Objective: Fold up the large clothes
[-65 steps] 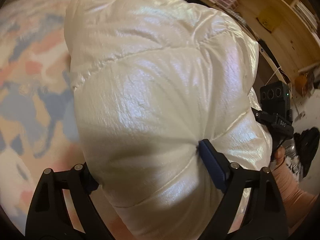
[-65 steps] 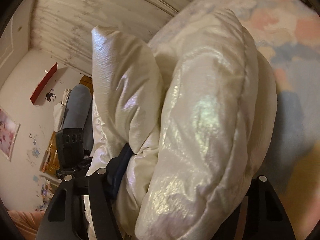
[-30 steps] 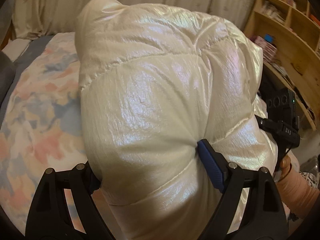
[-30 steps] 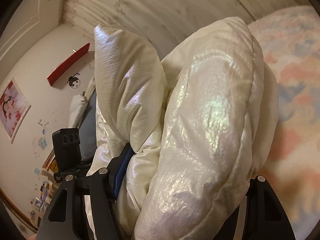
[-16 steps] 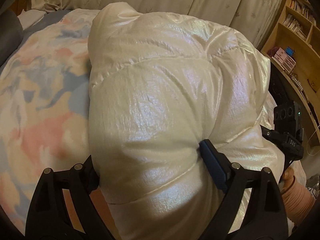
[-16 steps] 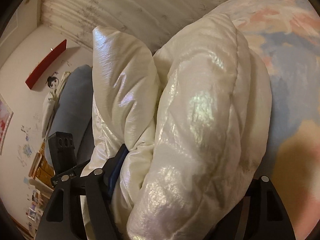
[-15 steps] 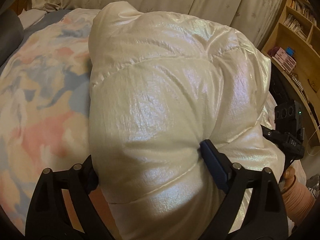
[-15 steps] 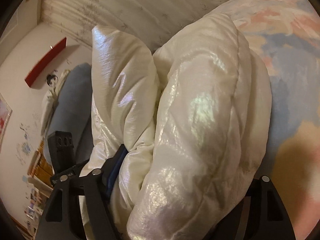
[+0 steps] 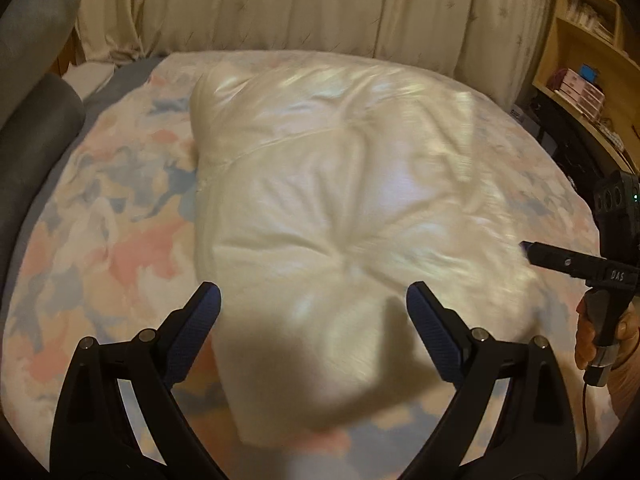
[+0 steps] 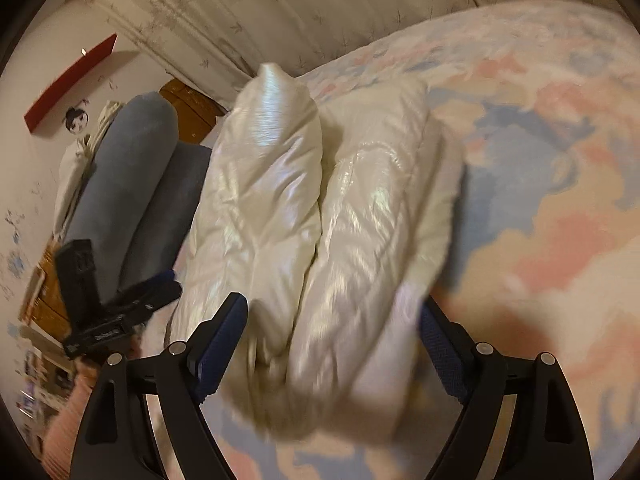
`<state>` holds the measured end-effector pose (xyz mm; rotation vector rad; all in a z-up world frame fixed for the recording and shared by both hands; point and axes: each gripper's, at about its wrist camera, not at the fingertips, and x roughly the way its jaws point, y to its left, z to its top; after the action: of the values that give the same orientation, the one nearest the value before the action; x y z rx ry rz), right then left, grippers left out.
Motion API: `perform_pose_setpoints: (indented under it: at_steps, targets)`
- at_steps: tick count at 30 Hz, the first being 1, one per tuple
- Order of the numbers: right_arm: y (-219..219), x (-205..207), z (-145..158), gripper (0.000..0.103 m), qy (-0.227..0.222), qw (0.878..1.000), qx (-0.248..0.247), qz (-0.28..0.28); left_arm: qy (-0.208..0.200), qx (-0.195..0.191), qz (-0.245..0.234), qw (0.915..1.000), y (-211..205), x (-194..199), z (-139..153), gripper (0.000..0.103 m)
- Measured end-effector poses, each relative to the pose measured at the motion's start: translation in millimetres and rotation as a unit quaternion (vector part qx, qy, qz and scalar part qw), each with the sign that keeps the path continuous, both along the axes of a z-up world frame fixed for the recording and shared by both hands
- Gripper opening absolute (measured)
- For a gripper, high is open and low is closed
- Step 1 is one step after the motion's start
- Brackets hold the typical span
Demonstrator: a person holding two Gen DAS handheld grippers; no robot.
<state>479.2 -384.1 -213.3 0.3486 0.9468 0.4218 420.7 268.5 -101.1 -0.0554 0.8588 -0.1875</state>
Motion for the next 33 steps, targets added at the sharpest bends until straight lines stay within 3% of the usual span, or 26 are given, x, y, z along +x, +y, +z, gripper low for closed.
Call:
perform_pose_setpoints:
  at_steps: [2,6,7,12,15,18,23,28,33]
  targets:
    - [-3.2,-12.6,10.3,0.086,-0.017,0.999,-0.039,0.001,-0.006,0.012,-0.003,0.9999,-16.9,-14.8,14.1,0.093]
    - [47.3,-30.5,35.2,0.086,-0.041,0.994,-0.097,-0.007,-0.014,0.047,0.004,0.9988,-49.7,-42.2,38.8,0.093]
    - [81.4,-36.0,46.5,0.086,-0.043,0.993,-0.106,-0.009,-0.016,0.054,0.006,0.9984,-57.5,-50.9,43.1,0.093]
    - [103.3,-91.8,73.7,0.086,-0.053,0.990,-0.134,-0.007,-0.037,0.065,0.004,0.9972,-94.6,-102.7,71.1,0.093]
    - [128.4,-114.2,118.3,0.086,-0.060,0.987,-0.147,-0.009,-0.055,0.066,-0.001,0.9963,-120.5,-140.7,92.7,0.093]
    - [157.3,-165.5,159.5,0.086,-0.067,0.987,-0.142,-0.009,-0.061,0.059,0.002,0.9964,-143.2,-174.5,108.5,0.094]
    - [146.2,-250.8,213.2,0.086,-0.090,0.984,-0.153,-0.032,-0.062,0.097,0.025,0.9930,-184.3,-231.3,121.0,0.093]
    - [133.0,-337.3,262.2,0.093,-0.113,0.977,-0.169,-0.057,-0.074,0.074,0.052,0.9931,-210.6,-291.0,125.8,0.094]
    - [123.5,-402.8,270.8,0.095,-0.114,0.972,-0.192,-0.069,-0.056,0.052,0.062,0.9952,-238.5,-342.5,121.3,0.094]
